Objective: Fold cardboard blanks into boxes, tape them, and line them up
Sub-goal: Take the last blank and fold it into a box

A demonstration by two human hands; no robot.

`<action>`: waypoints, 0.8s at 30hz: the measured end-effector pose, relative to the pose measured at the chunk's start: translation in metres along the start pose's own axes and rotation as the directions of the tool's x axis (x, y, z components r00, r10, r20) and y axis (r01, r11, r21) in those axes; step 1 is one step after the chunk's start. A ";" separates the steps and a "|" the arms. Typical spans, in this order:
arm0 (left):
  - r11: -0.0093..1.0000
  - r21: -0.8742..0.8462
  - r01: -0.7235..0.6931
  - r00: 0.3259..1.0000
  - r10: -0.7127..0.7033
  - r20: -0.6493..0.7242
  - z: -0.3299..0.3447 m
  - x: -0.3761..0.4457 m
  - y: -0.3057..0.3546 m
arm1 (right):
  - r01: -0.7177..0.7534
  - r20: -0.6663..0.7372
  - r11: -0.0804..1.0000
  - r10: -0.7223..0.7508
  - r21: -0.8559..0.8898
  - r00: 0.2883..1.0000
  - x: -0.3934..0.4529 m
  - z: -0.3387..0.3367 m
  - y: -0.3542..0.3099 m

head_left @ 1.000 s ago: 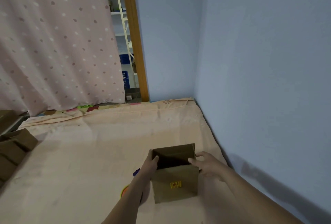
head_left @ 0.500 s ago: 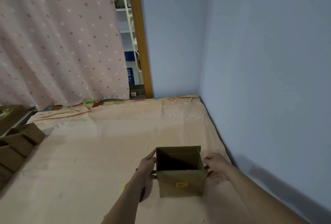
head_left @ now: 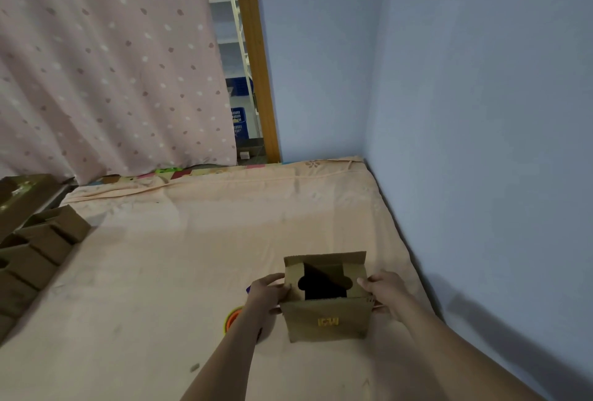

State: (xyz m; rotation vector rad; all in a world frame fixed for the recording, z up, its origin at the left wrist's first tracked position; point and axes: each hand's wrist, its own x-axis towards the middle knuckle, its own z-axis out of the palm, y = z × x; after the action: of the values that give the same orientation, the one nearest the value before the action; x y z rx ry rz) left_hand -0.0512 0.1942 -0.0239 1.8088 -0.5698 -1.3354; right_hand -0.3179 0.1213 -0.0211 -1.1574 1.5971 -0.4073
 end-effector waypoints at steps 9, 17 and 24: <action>1.000 0.025 0.009 0.997 -0.007 -0.081 0.010 -0.005 -0.002 | -0.055 0.056 0.998 0.056 -0.009 0.997 -0.001 -0.001 -0.002; 0.987 0.158 0.041 0.996 -0.027 -0.090 0.008 -0.003 0.007 | 0.005 0.066 0.987 -0.016 0.160 0.998 -0.004 -0.010 -0.043; 0.969 0.240 0.059 0.997 -0.045 -0.064 0.013 -0.004 0.020 | 0.130 -0.156 0.990 -0.121 0.049 0.980 0.001 0.000 -0.044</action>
State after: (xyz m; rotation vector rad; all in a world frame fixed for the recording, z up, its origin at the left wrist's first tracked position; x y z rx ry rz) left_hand -0.0629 0.1811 -0.0075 2.0658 -0.6826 -1.2878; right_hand -0.2970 0.0999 0.0114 -1.2091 1.6366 -0.6346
